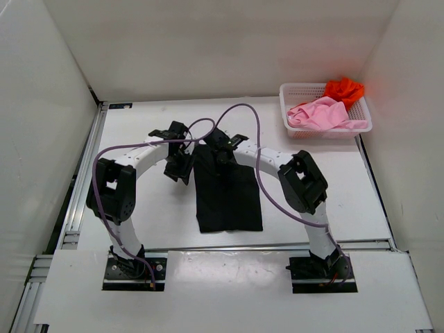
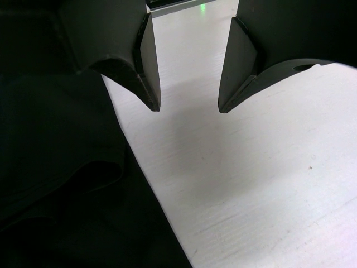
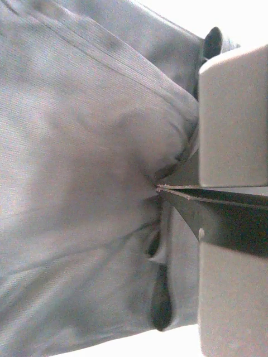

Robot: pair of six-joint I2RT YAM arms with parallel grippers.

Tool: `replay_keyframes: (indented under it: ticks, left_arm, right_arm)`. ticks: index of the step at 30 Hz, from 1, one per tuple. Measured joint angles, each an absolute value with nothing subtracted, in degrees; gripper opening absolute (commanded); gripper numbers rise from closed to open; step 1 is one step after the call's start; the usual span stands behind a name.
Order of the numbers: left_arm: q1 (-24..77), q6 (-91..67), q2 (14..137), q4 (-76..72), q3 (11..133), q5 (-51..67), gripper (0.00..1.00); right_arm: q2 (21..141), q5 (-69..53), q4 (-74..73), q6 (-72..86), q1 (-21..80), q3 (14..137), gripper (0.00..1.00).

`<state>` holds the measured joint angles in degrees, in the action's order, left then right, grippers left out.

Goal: Fold and stack the t-shirts
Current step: Fold the folded rectangular tshirt in 1/3 of the way, then grab one side of the 2/3 rectangular tshirt with both arms

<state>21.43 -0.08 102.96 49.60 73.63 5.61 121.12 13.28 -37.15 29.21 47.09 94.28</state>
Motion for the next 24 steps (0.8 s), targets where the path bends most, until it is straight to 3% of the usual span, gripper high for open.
replay_keyframes:
  ticks: [8, 10, 11, 14, 19, 24]
  left_arm:
    - [22.17, -0.05, 102.83, 50.72, 73.45, 5.65, 0.57]
    - [22.72, -0.05, 102.63, 51.13, 73.47, 5.65, 0.57]
    - [22.98, -0.03, 102.41, 51.51, 73.49, 5.65, 0.57]
    - [24.03, 0.01, 100.82, 53.1, 73.3, 6.81, 0.58]
    - [29.1, -0.03, 87.46, 52.23, 63.18, 15.05, 0.63]
    - [36.4, 0.01, 79.07, 51.75, 53.95, 21.69, 0.63]
  right_arm:
    - [122.45, 16.64, -38.52, 27.83, 43.94, 98.04, 0.03]
    - [120.36, 16.67, -38.96, 27.77, 42.54, 95.68, 0.1]
    - [118.54, 16.49, -38.92, 27.55, 41.67, 93.78, 0.27]
    - [109.71, 13.85, -39.31, 26.41, 39.07, 85.43, 0.53]
    - [90.17, 6.81, -36.95, 25.17, 37.17, 67.31, 0.65]
    - [77.52, -2.87, -31.68, 27.24, 37.17, 48.21, 0.65]
